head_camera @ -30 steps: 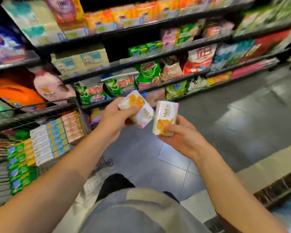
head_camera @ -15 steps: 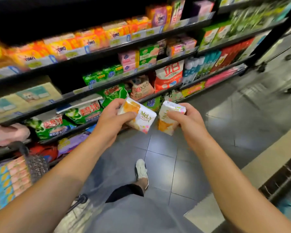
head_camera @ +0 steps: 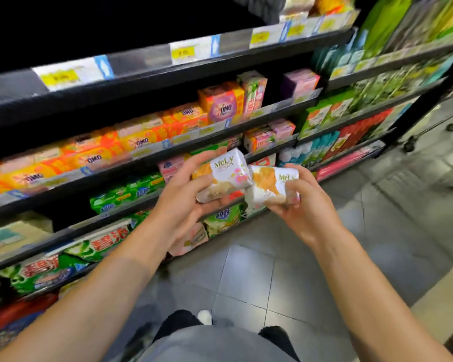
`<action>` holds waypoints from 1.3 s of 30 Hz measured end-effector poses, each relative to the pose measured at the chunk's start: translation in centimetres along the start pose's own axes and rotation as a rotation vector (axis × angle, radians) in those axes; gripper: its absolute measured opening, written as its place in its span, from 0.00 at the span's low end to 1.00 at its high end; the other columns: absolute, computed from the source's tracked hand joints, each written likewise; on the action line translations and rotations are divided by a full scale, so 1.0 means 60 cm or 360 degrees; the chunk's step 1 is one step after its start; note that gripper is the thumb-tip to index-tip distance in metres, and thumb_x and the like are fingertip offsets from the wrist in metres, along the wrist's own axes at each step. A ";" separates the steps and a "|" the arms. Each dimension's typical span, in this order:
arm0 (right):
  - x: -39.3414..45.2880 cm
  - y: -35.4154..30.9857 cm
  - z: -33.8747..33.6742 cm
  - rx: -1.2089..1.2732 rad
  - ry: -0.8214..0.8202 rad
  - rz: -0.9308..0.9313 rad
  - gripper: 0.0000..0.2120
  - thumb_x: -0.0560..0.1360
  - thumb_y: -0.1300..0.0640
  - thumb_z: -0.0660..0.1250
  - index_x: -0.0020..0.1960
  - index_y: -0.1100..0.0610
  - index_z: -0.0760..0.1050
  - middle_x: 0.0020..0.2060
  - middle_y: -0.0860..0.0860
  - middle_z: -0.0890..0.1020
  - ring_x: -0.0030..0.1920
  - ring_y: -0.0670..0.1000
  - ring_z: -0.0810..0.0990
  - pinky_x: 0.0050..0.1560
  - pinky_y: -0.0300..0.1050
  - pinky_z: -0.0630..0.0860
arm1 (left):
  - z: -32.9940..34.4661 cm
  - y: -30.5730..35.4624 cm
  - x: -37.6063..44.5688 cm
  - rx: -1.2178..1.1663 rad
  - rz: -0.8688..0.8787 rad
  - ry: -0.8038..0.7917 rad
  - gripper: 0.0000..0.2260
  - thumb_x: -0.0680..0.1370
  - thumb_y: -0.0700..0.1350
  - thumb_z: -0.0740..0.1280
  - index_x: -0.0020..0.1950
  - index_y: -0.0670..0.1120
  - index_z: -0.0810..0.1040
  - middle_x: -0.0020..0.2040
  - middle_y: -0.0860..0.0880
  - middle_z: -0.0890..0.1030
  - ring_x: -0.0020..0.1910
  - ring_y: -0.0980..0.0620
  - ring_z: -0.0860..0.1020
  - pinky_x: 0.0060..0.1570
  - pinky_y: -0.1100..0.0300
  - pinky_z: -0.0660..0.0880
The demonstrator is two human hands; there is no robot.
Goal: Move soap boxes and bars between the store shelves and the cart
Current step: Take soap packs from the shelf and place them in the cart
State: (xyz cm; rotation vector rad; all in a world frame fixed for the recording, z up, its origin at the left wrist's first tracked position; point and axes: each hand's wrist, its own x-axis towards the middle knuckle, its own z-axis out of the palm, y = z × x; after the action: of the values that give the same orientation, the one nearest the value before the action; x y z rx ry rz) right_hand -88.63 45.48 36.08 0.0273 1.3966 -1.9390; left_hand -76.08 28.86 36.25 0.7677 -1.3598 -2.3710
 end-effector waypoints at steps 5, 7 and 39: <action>0.070 -0.059 -0.015 0.0335 -0.0162 0.0084 0.17 0.75 0.67 0.62 0.63 0.62 0.75 0.51 0.58 0.83 0.49 0.54 0.84 0.45 0.47 0.83 | 0.087 0.007 0.077 -0.0283 0.0074 -0.0146 0.24 0.72 0.33 0.64 0.68 0.46 0.74 0.56 0.43 0.82 0.49 0.47 0.82 0.45 0.52 0.80; 0.105 -0.084 -0.028 0.0426 -0.0183 0.0115 0.18 0.77 0.62 0.66 0.66 0.64 0.74 0.54 0.58 0.83 0.49 0.53 0.85 0.42 0.44 0.82 | 0.124 0.001 0.113 -0.0284 0.0164 -0.0155 0.30 0.69 0.32 0.67 0.71 0.45 0.71 0.54 0.44 0.81 0.47 0.48 0.79 0.46 0.53 0.80; 0.416 -0.457 -0.212 0.0001 -0.0686 -0.0179 0.17 0.75 0.61 0.69 0.64 0.58 0.76 0.44 0.52 0.82 0.38 0.48 0.81 0.44 0.40 0.81 | 0.446 0.236 0.441 0.2578 0.1059 0.0804 0.17 0.83 0.50 0.58 0.71 0.51 0.71 0.64 0.46 0.76 0.63 0.47 0.73 0.59 0.55 0.68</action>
State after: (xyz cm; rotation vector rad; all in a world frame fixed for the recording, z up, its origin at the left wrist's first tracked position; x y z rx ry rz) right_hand -127.24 46.30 42.80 -0.4514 1.1270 -1.8916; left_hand -113.26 27.15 51.51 0.8559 -2.4932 -0.1947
